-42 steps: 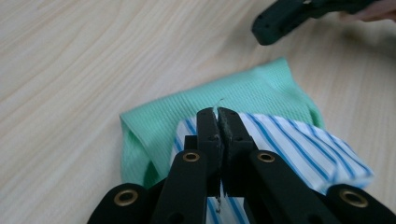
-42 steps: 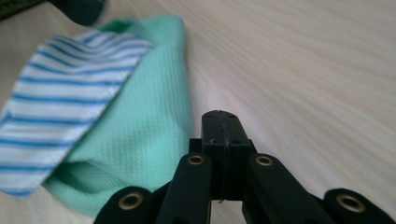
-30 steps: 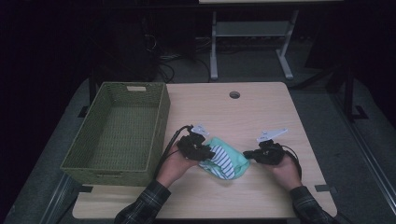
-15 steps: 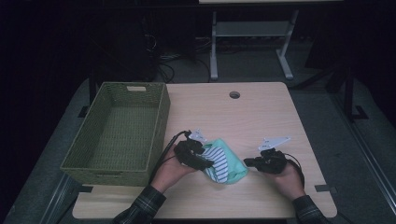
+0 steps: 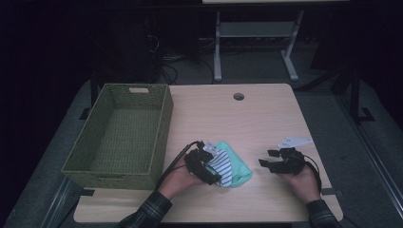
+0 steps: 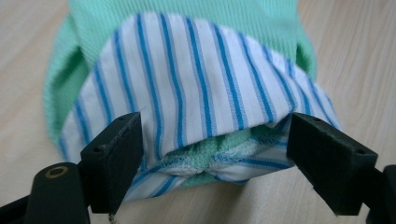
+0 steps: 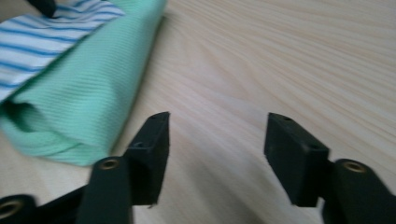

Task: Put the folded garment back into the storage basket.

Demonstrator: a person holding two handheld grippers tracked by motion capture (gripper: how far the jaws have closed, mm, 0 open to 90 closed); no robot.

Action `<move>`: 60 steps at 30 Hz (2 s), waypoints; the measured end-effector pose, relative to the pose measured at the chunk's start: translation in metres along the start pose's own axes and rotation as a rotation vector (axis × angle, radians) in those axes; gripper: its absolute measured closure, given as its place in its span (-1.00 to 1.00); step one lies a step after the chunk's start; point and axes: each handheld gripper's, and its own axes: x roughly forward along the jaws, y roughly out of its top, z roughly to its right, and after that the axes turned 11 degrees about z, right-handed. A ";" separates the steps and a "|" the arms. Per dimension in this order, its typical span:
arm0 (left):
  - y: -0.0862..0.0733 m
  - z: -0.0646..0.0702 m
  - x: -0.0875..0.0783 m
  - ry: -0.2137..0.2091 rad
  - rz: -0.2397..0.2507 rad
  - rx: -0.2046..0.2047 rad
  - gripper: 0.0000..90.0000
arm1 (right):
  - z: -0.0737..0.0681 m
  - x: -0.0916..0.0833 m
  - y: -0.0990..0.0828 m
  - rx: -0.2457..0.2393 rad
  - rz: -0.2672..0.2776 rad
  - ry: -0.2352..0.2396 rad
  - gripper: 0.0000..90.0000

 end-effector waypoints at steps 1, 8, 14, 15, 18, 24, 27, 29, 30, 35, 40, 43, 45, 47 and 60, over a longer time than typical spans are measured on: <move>-0.001 0.001 0.003 0.001 -0.010 0.000 -0.62 | 0.002 0.001 -0.001 0.004 -0.003 -0.005 -0.27; -0.005 0.004 0.012 0.016 -0.038 0.027 -0.66 | 0.008 0.005 -0.004 0.007 -0.020 -0.086 -0.66; -0.005 0.006 0.014 0.031 -0.049 0.051 -0.67 | 0.013 0.008 -0.007 -0.002 -0.012 -0.151 -0.78; -0.005 0.006 0.014 0.031 -0.049 0.051 -0.67 | 0.013 0.008 -0.007 -0.003 -0.008 -0.155 -0.79; -0.005 0.008 0.015 0.043 -0.059 0.063 -0.66 | 0.014 0.009 -0.008 -0.012 -0.005 -0.177 -0.84; -0.002 0.008 0.015 0.062 -0.071 0.054 -0.49 | 0.014 0.014 -0.010 -0.017 -0.021 -0.196 -0.85; -0.001 0.007 0.013 0.065 -0.074 0.055 -0.28 | 0.014 0.014 -0.010 -0.019 -0.023 -0.191 -0.85; -0.001 0.004 0.012 0.066 -0.075 0.057 -0.19 | 0.014 0.014 -0.010 -0.010 -0.028 -0.186 -0.85; 0.000 0.003 0.011 0.065 -0.076 0.055 -0.04 | 0.015 0.015 -0.010 0.002 -0.028 -0.187 -0.86; 0.000 -0.003 0.008 0.068 -0.063 0.047 0.35 | 0.015 0.015 -0.010 -0.002 -0.030 -0.189 -0.87; 0.001 -0.007 0.008 0.067 -0.069 0.039 0.56 | 0.015 0.016 -0.009 0.000 -0.030 -0.189 -0.88; 0.001 -0.009 0.008 0.060 -0.063 0.031 0.56 | 0.015 0.016 -0.009 0.001 -0.033 -0.190 -0.89; 0.000 -0.012 0.007 0.044 -0.054 0.007 0.57 | 0.015 0.016 -0.009 0.003 -0.035 -0.189 -0.90; 0.000 -0.015 0.005 0.028 -0.048 -0.010 0.57 | 0.014 0.016 -0.009 0.007 -0.037 -0.189 -0.90; 0.011 -0.019 -0.016 0.007 0.002 -0.074 0.57 | 0.014 0.016 -0.009 0.009 -0.036 -0.187 -0.91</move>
